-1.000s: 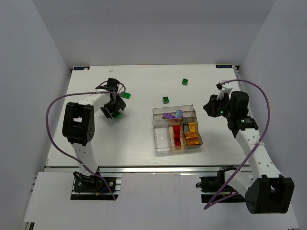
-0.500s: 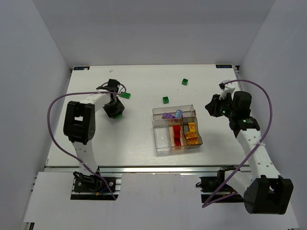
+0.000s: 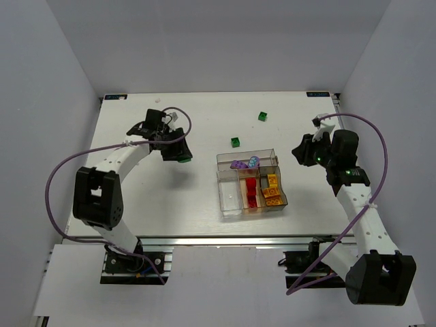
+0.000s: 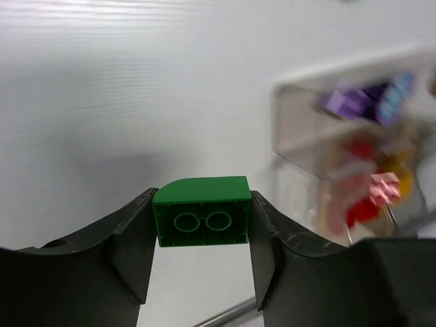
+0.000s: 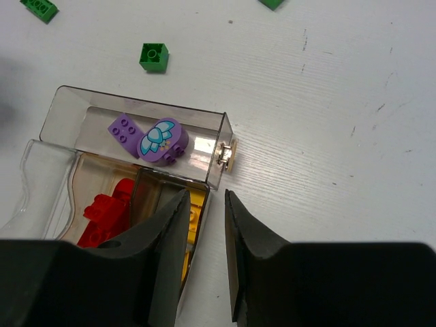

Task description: Sort the legos into containers by color

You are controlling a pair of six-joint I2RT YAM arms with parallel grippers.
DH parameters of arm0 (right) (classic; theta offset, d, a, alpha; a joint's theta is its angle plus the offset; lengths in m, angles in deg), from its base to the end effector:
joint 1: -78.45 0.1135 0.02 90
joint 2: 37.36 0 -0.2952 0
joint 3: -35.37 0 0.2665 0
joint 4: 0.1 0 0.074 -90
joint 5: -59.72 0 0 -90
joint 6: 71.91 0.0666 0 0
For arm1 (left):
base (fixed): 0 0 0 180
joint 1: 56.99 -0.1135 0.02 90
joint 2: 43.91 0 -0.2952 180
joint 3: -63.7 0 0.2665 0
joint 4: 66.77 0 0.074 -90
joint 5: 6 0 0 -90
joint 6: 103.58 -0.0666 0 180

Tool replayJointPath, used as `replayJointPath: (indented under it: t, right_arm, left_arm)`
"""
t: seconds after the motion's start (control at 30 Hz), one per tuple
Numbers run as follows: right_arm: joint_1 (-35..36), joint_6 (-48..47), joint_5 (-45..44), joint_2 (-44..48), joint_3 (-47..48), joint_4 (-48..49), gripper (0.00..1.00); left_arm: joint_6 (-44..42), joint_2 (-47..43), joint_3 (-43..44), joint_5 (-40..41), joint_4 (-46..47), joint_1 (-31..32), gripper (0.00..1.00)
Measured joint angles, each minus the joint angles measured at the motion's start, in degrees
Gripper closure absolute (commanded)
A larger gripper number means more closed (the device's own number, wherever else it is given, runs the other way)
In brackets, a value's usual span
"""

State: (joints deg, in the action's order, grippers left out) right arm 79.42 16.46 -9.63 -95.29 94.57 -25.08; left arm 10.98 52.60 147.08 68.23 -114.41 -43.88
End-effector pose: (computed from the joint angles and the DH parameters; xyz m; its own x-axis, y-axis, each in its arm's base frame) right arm 0.2541 0.0278 0.3147 -0.3923 -0.0333 -0.9193 -0.3500 0.9296 0.1157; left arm 0.3664 -0.1039 0.2257 -0.9175 -0.1970 -0.3456 -0.0372 0.9074 -0.4187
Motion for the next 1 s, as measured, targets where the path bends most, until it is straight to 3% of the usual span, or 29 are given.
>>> replayJointPath:
  t: [0.23, 0.4, 0.57, 0.73, 0.83, 1.0]
  right_arm:
    - [-0.3, 0.0, 0.2, 0.0, 0.0, 0.0, 0.67]
    - [-1.9, 0.0, 0.4, 0.0, 0.0, 0.0, 0.67]
    - [-2.2, 0.0, 0.4, 0.0, 0.0, 0.0, 0.67]
    - [-2.5, 0.0, 0.5, 0.0, 0.0, 0.0, 0.67]
    - [-2.6, 0.0, 0.5, 0.0, 0.0, 0.0, 0.67]
    - [-2.9, 0.0, 0.6, 0.0, 0.0, 0.0, 0.67]
  left_arm:
    - [-7.6, -2.6, -0.9, -16.0, 4.7, 6.7, 1.0]
    - [-6.5, -1.2, -1.0, -16.0, 4.8, 13.6, 1.0]
    - [-2.8, -1.0, -0.9, -10.5, 5.2, 20.1, 0.99]
    - [1.2, -0.3, 0.3, -3.6, 5.2, 22.9, 0.82]
    - [3.1, 1.6, 1.9, -0.7, 5.1, 23.7, 0.64]
    - [4.8, 5.6, 4.1, 1.8, 5.0, 24.9, 0.55]
